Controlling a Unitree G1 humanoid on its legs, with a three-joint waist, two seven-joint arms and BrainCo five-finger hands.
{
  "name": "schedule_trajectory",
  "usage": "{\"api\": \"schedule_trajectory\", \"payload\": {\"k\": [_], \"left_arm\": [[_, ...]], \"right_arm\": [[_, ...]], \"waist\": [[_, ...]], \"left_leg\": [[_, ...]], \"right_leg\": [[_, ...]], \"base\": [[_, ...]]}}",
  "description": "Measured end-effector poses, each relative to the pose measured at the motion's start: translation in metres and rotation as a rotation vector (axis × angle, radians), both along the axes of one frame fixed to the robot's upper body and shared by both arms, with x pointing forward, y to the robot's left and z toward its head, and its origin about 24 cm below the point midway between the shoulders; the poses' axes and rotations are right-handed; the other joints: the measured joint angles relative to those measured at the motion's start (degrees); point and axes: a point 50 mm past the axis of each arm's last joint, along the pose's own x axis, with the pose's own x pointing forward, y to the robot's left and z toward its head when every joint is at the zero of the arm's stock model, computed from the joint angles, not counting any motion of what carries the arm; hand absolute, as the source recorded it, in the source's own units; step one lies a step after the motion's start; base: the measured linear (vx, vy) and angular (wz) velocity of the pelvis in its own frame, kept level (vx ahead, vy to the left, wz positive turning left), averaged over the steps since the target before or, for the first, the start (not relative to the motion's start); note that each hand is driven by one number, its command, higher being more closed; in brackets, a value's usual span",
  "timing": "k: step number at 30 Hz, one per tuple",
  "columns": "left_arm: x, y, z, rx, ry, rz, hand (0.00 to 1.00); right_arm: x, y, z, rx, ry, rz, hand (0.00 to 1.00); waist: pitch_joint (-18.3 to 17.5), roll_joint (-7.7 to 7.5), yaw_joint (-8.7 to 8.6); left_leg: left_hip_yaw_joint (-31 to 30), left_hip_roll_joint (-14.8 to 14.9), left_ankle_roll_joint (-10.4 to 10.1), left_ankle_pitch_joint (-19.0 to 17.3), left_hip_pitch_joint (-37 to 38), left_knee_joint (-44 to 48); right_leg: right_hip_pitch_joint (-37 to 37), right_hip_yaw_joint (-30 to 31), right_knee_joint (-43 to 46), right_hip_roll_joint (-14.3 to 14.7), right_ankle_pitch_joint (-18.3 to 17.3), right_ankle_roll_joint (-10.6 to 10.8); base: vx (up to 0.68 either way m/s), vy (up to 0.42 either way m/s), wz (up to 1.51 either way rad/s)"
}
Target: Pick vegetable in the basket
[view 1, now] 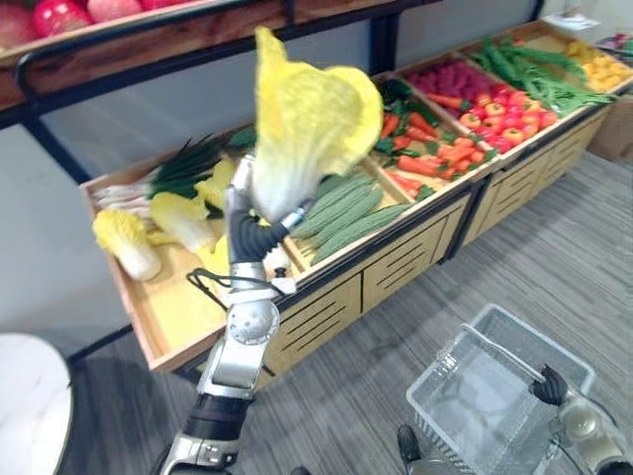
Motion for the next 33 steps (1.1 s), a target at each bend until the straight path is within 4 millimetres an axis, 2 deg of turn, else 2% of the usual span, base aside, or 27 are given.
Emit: {"api": "schedule_trajectory", "payload": {"k": [5, 9, 15, 18, 22, 24, 33], "left_arm": [[-0.012, -0.032, -0.003, 0.097, 0.028, -0.266, 1.0], [-0.028, -0.059, -0.004, 0.153, 0.046, -0.536, 1.0], [-0.043, -0.081, -0.019, 0.291, 0.152, -0.819, 1.0], [-0.051, -0.087, -0.03, 0.35, 0.213, -0.911, 1.0], [-0.062, -0.095, -0.044, 0.436, 0.273, -1.009, 1.0], [-0.067, -0.097, -0.051, 0.475, 0.308, -1.053, 1.0], [-0.061, -0.096, -0.087, 0.569, 0.458, -1.051, 1.0]], "right_arm": [[0.017, 0.027, 0.017, 0.013, -0.065, 0.2, 1.0], [0.03, 0.046, 0.039, -0.023, -0.115, 0.393, 1.0], [0.047, 0.064, 0.061, -0.063, -0.156, 0.559, 1.0], [0.052, 0.071, 0.07, -0.083, -0.178, 0.615, 1.0], [0.054, 0.073, 0.08, -0.082, -0.197, 0.666, 1.0], [0.059, 0.078, 0.084, -0.085, -0.208, 0.689, 1.0], [0.061, 0.081, 0.096, -0.069, -0.244, 0.719, 1.0]], "waist": [[-2.3, -1.03, 0.0], [-3.5, -0.58, -0.02], [-4.5, -0.62, -0.28], [-4.8, -0.59, -1.48], [-4.8, -0.57, -1.91], [-4.8, -0.58, -2.96], [-4.8, -0.59, -3.44]], "left_leg": [[6.2, 0.3, -1.3, -1.2, 3.2, 0.0], [10.5, 0.4, -2.2, -2.1, 5.9, 0.1], [15.3, 0.4, -3.4, -3.0, 8.3, 0.1], [17.0, 0.4, -3.9, -3.5, 9.1, 0.4], [19.2, 0.3, -4.5, -4.0, 10.2, 0.4], [19.9, 0.2, -4.7, -4.2, 10.4, 0.4], [21.4, 0.2, -5.0, -4.4, 11.0, 0.4]], "right_leg": [[0.0, 3.4, 0.2, 1.4, 1.0, 0.2], [0.0, 6.6, 1.0, 2.8, 1.2, -0.1], [0.0, 10.4, 1.2, 4.3, 1.2, -0.2], [0.0, 11.6, 1.4, 4.8, 1.2, -0.2], [-0.1, 13.4, 1.7, 5.6, 1.2, -0.2], [-0.2, 14.0, 1.7, 5.8, 1.2, -0.2], [-0.5, 15.1, 1.9, 6.5, 1.2, -0.2]], "base": [[0.0, -0.02, -0.62], [-0.01, -0.005, -0.48], [-0.02, 0.007, -0.37], [-0.02, 0.005, -0.25], [-0.03, 0.005, -0.29], [-0.02, -0.026, -0.15], [-0.02, -0.055, -0.09]]}}
